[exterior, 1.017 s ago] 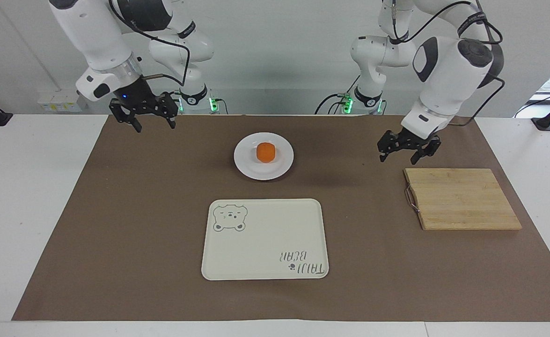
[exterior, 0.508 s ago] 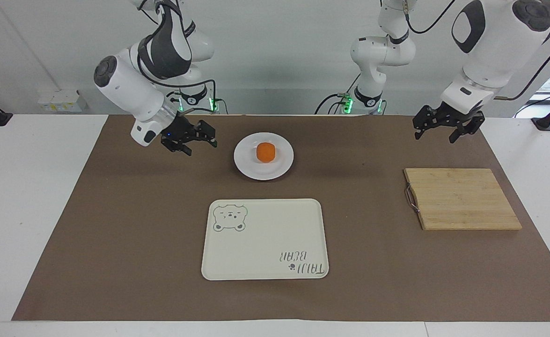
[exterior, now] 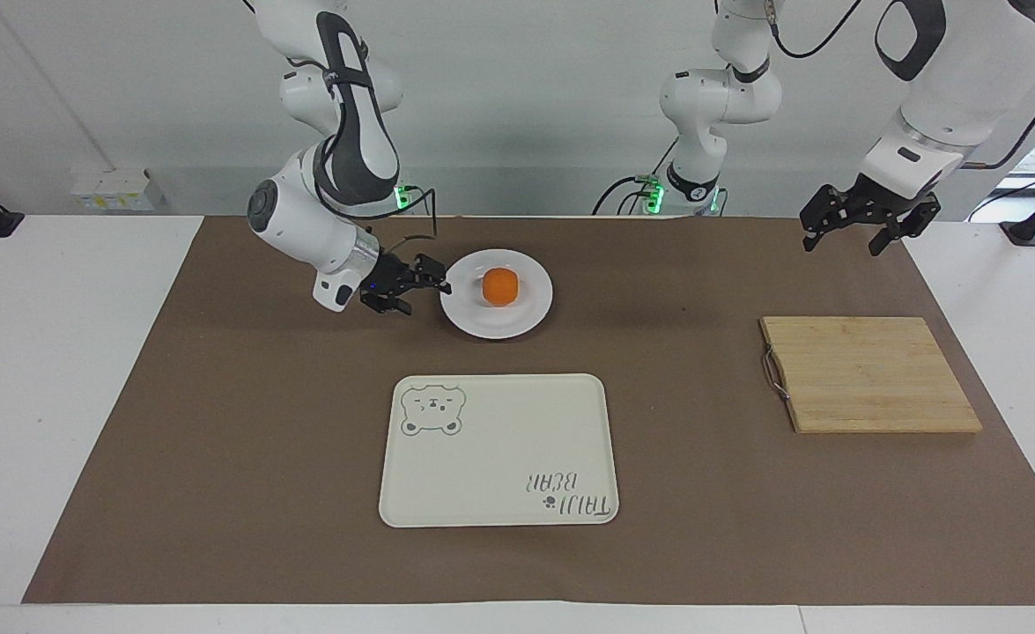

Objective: Place orange and plate with both arms
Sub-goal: 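Grip the white plate rim with the right gripper, then slide the plate with the right gripper onto the bear tray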

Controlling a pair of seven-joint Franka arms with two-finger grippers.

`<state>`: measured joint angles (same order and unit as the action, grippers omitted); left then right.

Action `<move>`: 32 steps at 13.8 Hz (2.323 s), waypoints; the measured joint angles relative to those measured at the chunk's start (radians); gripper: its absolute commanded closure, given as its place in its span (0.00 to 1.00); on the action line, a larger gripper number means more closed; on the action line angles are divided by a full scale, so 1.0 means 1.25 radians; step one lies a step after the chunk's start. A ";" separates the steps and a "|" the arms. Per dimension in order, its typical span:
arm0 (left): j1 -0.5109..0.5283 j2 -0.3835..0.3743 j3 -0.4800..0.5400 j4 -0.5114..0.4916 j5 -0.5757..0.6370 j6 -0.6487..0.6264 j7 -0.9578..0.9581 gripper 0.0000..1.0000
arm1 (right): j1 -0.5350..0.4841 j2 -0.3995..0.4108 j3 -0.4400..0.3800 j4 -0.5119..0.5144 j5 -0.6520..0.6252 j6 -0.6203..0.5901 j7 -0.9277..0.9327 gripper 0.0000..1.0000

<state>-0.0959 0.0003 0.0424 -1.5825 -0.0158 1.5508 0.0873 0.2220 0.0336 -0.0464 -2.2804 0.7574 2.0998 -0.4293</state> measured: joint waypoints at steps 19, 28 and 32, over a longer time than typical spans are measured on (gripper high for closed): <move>0.000 0.000 0.000 0.000 0.000 0.000 0.000 0.00 | 0.041 0.040 0.000 -0.117 0.158 0.056 -0.127 1.00; 0.000 0.000 0.000 0.000 0.000 0.000 0.000 0.00 | 0.042 0.037 0.000 -0.111 0.217 0.051 -0.199 1.00; 0.000 0.000 0.000 0.000 0.000 0.000 0.000 0.00 | 0.041 0.052 0.000 -0.068 0.223 0.046 -0.215 1.00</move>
<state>-0.0959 0.0003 0.0419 -1.5825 -0.0158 1.5508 0.0873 0.2736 0.0980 -0.0467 -2.3655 1.0360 2.1575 -0.6980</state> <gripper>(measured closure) 0.000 0.921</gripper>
